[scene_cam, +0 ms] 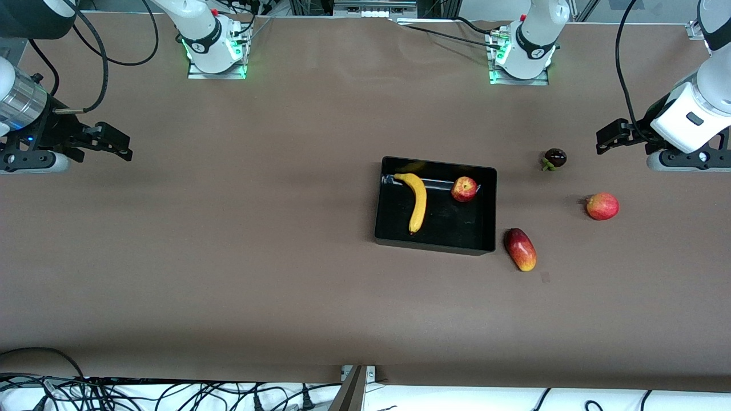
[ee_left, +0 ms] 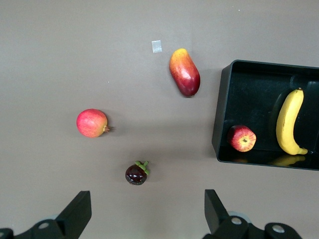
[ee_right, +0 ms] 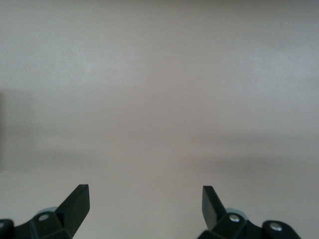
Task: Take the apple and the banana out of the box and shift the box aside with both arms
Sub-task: 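Move the left gripper over the black tray toward the red apple, then lower the left gripper and grasp the red apple in the tray, then lift the red apple out and place it beside the mangosteen, then move the left gripper back into the tray and grasp the banana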
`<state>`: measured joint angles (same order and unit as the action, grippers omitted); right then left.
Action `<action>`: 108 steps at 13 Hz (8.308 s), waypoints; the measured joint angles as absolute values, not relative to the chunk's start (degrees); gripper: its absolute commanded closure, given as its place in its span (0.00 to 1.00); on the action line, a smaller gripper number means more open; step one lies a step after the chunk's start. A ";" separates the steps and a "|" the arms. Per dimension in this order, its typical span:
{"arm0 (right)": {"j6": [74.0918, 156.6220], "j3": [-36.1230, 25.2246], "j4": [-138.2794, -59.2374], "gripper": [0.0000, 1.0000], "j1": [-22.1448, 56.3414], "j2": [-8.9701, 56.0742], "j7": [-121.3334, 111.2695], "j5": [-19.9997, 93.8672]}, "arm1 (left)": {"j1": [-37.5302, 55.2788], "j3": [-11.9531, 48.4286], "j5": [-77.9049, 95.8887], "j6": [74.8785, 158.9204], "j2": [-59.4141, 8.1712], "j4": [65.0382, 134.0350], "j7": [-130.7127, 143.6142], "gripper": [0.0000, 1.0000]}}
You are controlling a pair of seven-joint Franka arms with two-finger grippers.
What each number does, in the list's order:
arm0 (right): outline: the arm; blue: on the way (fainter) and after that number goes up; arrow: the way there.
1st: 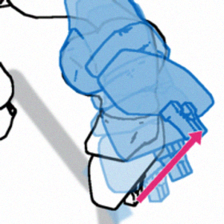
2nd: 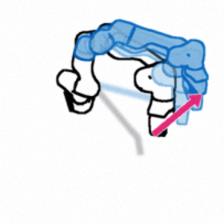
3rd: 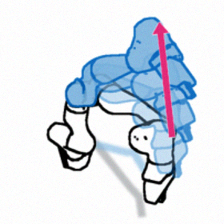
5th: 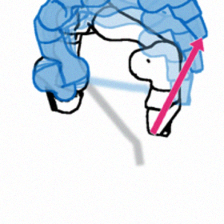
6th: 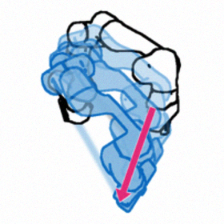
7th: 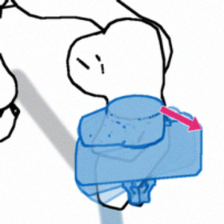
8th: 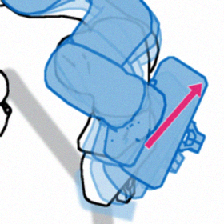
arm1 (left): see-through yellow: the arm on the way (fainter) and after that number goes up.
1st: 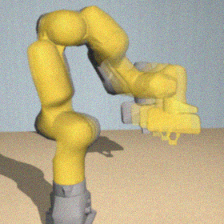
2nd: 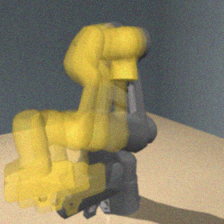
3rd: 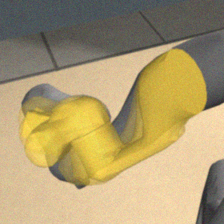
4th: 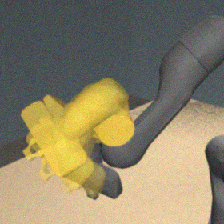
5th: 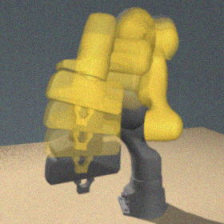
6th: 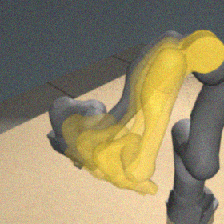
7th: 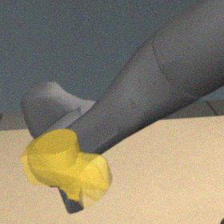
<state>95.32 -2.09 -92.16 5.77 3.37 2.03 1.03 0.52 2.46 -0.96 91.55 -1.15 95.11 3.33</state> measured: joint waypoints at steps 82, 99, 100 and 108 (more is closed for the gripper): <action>95.32 -2.09 -92.15 0.00 5.77 3.37 2.03 1.03 | 2.27 7.10 -5.93 115.13 -18.52 108.48 -3.01 0.00; 95.32 -2.09 -92.13 0.00 5.77 3.38 2.03 1.03 | 18.89 15.33 -4.78 123.22 -42.83 91.74 19.74 0.00; 95.32 -2.09 -92.13 0.00 5.77 3.38 2.03 1.03 | 19.25 15.35 -4.78 123.46 -43.50 91.76 19.74 0.00; 95.32 -2.09 -92.13 0.00 5.77 3.38 2.03 1.03 | 19.10 15.28 -4.79 126.99 -44.13 92.81 19.68 1.00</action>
<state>95.32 -2.09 -92.13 5.77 3.38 2.03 1.03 19.10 15.28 -4.79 126.99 -44.13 92.81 19.68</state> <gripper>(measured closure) 0.000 0.626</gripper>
